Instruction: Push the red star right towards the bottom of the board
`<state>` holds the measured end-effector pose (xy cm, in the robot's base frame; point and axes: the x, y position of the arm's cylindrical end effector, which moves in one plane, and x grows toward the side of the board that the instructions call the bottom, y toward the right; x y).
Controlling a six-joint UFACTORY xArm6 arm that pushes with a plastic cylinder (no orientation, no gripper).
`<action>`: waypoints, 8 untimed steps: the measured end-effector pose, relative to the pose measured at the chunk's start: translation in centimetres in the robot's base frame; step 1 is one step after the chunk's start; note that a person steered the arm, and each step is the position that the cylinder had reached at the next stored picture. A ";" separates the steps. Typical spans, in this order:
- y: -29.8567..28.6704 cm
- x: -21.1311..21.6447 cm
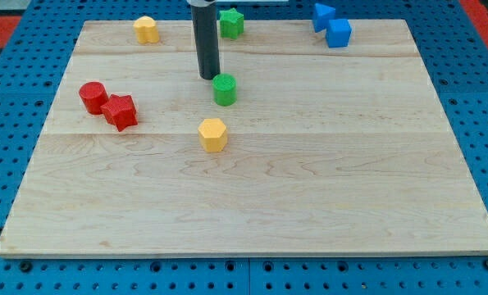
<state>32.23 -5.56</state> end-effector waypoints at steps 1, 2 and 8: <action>0.0 0.0; -1.9 0.1; -15.8 14.4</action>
<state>46.65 -21.31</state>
